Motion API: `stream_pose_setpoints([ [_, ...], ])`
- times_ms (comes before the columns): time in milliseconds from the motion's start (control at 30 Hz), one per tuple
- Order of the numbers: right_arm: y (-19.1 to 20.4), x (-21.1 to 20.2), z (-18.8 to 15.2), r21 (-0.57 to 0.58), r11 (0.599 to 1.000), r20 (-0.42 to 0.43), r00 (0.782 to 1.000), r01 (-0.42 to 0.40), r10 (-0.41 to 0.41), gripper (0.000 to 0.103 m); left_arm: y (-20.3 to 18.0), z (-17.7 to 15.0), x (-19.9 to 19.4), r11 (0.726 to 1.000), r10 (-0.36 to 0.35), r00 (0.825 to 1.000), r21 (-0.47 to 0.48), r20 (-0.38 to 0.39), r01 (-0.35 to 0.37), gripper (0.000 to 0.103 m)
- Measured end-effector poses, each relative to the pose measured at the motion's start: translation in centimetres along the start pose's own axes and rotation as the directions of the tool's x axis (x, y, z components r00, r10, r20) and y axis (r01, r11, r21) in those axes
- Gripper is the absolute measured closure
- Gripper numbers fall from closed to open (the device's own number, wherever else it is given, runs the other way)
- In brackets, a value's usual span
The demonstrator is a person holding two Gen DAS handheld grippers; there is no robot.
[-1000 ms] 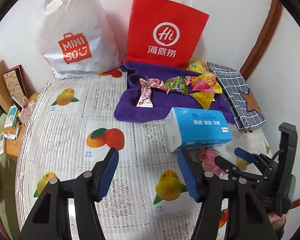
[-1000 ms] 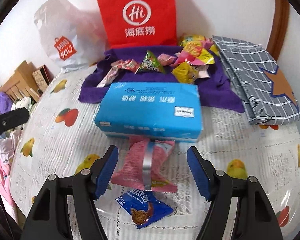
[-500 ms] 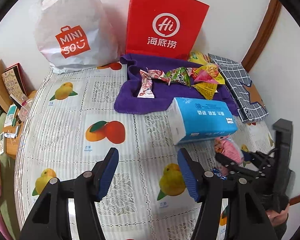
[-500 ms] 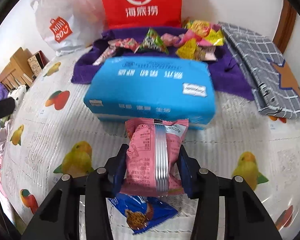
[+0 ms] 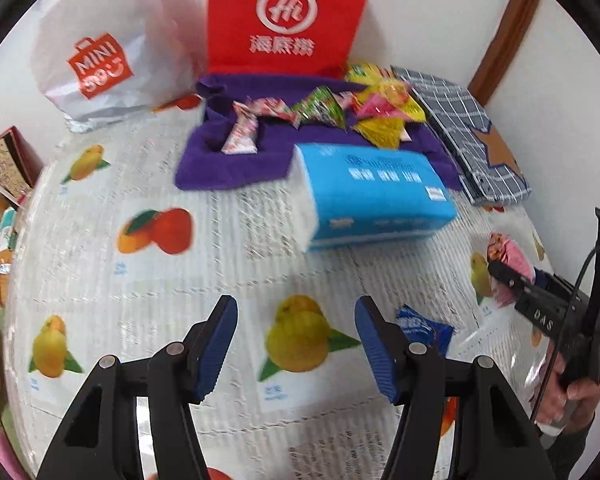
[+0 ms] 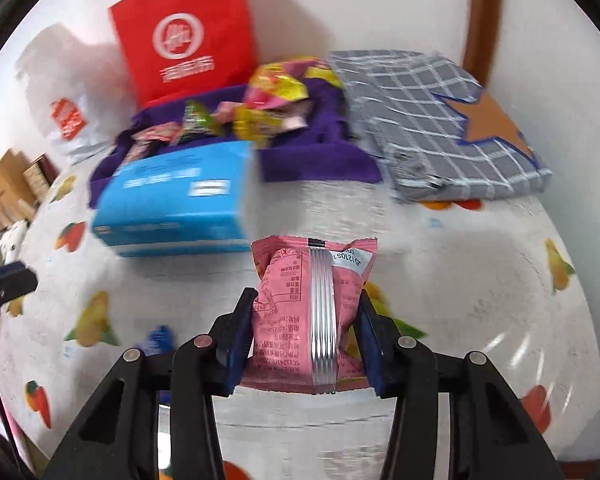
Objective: Organize snacks
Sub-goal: 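Grasp the blue chocolate chip packet with the left tool while the right tool holds the cookie packet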
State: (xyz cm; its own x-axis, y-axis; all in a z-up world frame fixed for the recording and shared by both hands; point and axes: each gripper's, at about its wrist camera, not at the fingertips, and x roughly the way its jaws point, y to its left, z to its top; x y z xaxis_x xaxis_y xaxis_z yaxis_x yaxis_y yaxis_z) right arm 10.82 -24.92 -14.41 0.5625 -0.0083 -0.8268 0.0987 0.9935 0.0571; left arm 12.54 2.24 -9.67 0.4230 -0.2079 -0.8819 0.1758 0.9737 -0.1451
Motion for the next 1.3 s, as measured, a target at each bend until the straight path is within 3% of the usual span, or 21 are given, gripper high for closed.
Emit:
stream_pose_setpoints([
  [367,-3.6,0.1,-1.5,0.028,0.999,0.002,0.999,0.038,-0.038,0.056,-5.2,-1.6,3.4,0.996,-0.036,0.993,0.072,-0.114,0.045,0.044],
  [867,-4.7,0.7,-1.5,0.032,0.999,0.013,0.999,0.032,-0.032,0.056,-6.7,-3.8,5.8,0.993,-0.072,0.976,0.079,-0.204,0.090,0.044],
  [1167,-5.5,0.9,-1.6,0.043,0.999,0.014,1.000,0.016,-0.017,0.056,-8.6,-3.1,6.6,0.985,-0.120,0.970,0.099,-0.211,0.143,0.044],
  [1300,-5.9,1.0,-1.5,0.045,0.999,0.015,1.000,0.009,-0.010,0.056,-9.2,-2.4,7.1,0.988,-0.072,0.980,0.122,-0.183,0.095,0.044],
])
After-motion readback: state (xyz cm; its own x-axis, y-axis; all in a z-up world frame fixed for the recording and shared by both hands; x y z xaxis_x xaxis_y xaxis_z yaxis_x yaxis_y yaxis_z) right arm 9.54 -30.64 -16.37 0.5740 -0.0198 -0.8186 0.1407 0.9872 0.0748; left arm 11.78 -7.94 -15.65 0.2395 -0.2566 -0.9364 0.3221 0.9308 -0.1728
